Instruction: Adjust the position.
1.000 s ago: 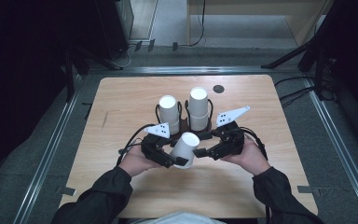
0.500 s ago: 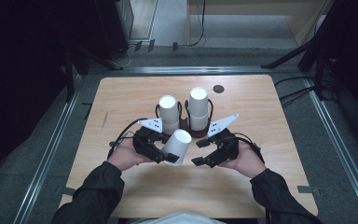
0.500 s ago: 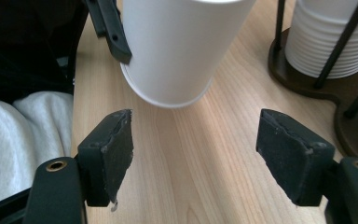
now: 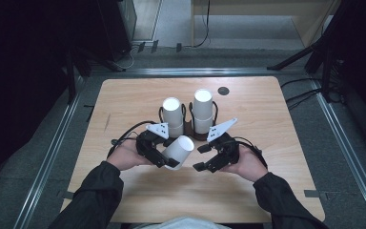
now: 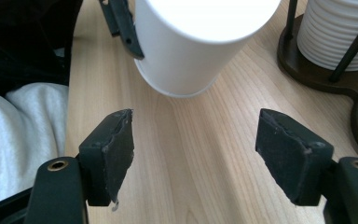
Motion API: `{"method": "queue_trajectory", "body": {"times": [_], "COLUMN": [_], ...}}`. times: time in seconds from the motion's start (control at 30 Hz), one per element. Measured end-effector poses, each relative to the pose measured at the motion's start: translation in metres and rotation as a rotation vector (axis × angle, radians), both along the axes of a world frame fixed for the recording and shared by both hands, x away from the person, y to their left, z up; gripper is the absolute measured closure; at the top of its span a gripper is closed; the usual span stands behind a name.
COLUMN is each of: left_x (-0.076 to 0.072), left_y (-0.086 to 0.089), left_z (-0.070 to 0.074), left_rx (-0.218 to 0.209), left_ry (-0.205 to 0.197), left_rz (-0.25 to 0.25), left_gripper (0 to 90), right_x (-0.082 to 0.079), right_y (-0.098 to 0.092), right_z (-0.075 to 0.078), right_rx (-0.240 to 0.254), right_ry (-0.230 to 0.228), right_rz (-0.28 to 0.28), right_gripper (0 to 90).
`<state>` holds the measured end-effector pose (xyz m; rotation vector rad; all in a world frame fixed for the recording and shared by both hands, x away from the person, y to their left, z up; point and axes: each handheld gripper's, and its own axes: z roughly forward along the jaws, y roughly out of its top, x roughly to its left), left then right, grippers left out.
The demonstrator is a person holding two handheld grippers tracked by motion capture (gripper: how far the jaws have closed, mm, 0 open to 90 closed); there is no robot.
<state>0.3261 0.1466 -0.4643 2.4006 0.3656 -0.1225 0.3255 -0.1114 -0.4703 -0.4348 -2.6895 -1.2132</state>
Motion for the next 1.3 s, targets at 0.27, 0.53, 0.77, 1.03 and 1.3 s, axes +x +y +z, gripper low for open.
{"method": "queue_trajectory", "body": {"times": [0.27,0.53,0.77,1.03,1.3], "left_x": [-0.005,-0.008,-0.012,-0.012,-0.009], "left_y": [-0.013,-0.022,-0.030,-0.034,-0.030], "left_z": [-0.008,-0.010,-0.016,-0.017,-0.015], "left_rx": [0.078,0.083,0.100,0.098,0.029], "left_ry": [-0.026,-0.009,0.008,0.017,0.065], "left_rz": [-0.058,-0.090,-0.124,-0.137,-0.069], "left_gripper": [28.2,28.2,27.9,27.6,11.5], "right_x": [-0.002,-0.005,-0.007,-0.009,-0.009], "right_y": [0.005,0.013,0.020,0.024,0.023], "right_z": [-0.002,-0.003,-0.003,-0.002,0.004], "right_rx": [-0.023,-0.032,-0.025,-0.029,-0.026], "right_ry": [-0.027,-0.041,-0.037,-0.041,-0.051], "right_rz": [0.018,0.048,0.067,0.087,0.088], "right_gripper": [28.0,26.6,27.1,32.8,32.7]}}
